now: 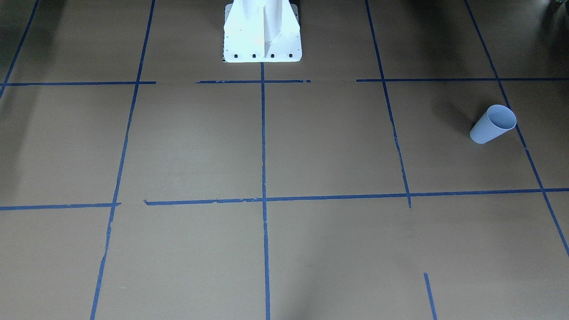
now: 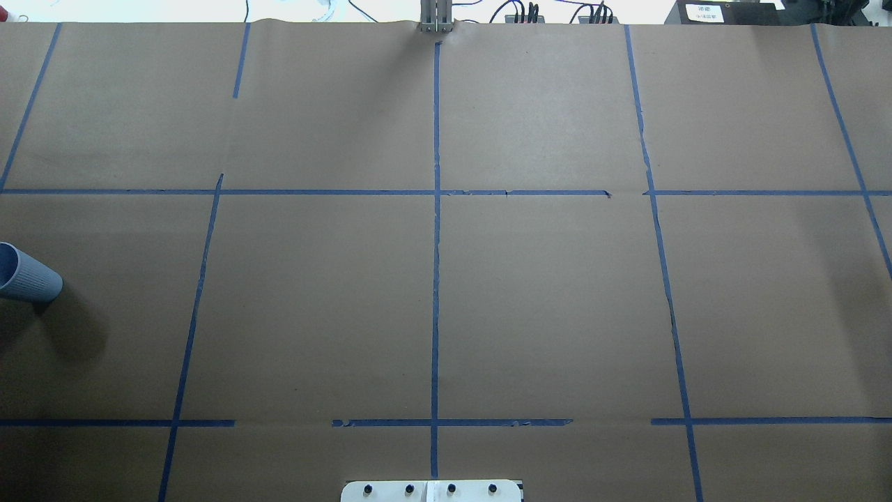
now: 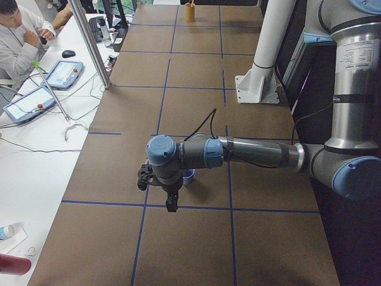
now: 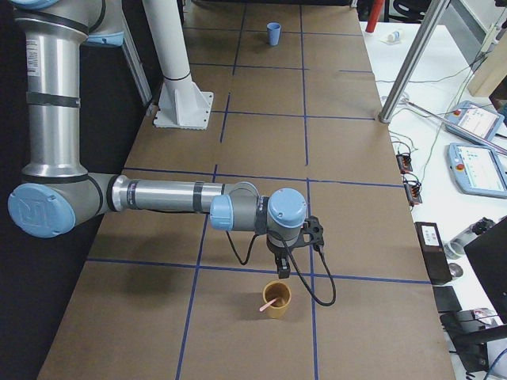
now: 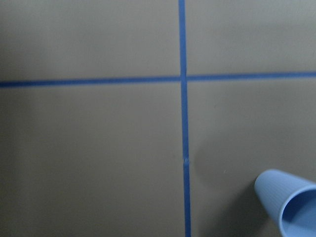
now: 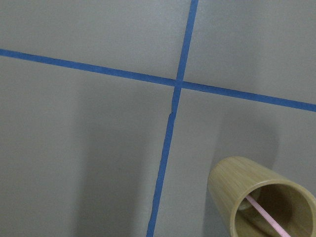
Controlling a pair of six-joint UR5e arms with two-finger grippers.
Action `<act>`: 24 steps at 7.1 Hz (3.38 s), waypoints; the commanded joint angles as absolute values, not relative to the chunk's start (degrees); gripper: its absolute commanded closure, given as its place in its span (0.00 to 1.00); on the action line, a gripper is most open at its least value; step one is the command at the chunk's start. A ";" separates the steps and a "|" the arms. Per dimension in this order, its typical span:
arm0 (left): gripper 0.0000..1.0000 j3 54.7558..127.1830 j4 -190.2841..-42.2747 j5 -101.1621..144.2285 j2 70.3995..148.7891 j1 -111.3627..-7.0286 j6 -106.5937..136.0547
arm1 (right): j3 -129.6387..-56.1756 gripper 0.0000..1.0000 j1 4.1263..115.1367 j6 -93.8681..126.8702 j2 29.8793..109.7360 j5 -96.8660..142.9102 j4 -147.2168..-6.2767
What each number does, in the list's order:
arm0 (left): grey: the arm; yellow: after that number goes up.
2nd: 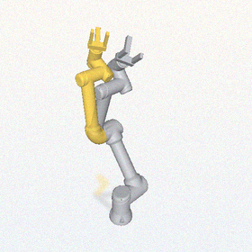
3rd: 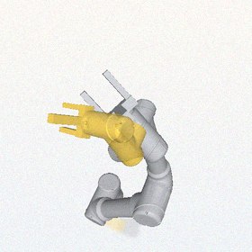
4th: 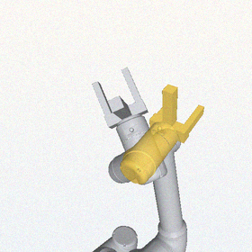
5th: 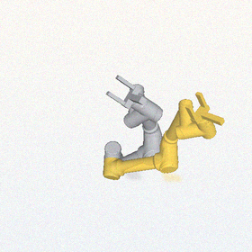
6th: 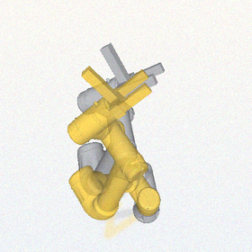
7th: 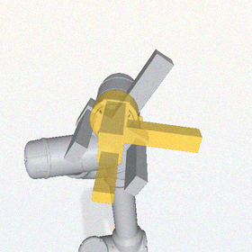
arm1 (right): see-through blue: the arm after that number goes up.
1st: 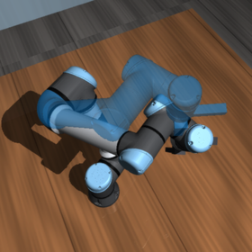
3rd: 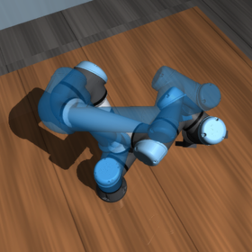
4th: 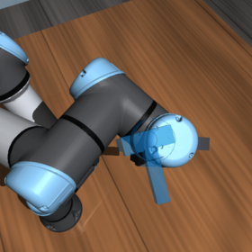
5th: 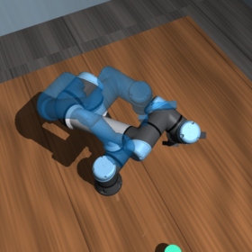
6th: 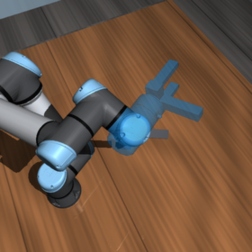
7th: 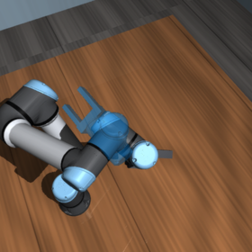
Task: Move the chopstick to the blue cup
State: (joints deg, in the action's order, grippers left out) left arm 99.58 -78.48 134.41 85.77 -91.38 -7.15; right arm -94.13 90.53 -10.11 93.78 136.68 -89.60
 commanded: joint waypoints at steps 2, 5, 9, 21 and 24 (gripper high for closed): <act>0.00 100.46 -77.61 133.69 86.39 -89.14 -7.03 | -94.04 0.00 90.53 -10.28 93.69 136.67 -89.56; 0.00 100.20 -78.57 134.29 86.22 -88.95 -2.56 | -93.87 0.00 89.83 -10.99 93.69 136.58 -89.56; 0.00 101.16 -80.49 134.30 85.96 -88.95 -2.46 | -93.78 0.00 88.86 -10.63 95.18 136.41 -83.18; 0.37 94.75 -95.08 136.41 86.04 -68.82 8.26 | -91.93 0.00 88.16 -10.11 94.40 136.76 -82.97; 1.00 94.83 -95.36 140.16 88.31 -67.94 10.79 | -92.02 0.00 88.07 -10.28 94.39 136.67 -82.97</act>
